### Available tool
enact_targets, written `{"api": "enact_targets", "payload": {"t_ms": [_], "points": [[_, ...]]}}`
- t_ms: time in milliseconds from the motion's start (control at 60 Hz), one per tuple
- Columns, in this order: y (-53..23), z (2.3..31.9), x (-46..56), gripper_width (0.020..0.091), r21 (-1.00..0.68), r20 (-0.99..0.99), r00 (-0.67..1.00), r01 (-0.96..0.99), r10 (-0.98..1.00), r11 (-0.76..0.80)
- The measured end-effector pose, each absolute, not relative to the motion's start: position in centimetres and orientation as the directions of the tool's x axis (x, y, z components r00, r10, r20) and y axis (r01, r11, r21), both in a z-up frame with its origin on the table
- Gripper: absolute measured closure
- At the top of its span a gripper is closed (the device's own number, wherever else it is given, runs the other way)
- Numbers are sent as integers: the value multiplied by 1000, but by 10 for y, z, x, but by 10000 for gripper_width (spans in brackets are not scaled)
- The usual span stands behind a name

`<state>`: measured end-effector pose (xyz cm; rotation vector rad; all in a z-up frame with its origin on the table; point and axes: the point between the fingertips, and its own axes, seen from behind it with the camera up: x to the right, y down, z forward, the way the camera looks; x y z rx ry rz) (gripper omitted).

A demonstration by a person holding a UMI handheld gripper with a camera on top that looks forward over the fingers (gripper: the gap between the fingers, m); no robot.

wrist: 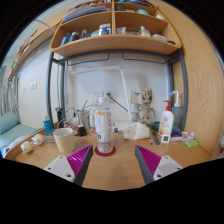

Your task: Pour water

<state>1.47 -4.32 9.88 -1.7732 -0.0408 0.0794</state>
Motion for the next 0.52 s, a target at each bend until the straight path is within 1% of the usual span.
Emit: {"api": "enact_targets", "payload": {"t_ms": [117,217,383,517], "points": [[-79,107,30,241,-979,-29,1000,-28,4,-201],[-100,119,33,241,-983,-39,999,-39,-3,-178],[-122,132,47,238,-990,-1,1000,-4,-19,-141],[-130,134,56,242,-992,-18,999,-23,-42,-122]]}}
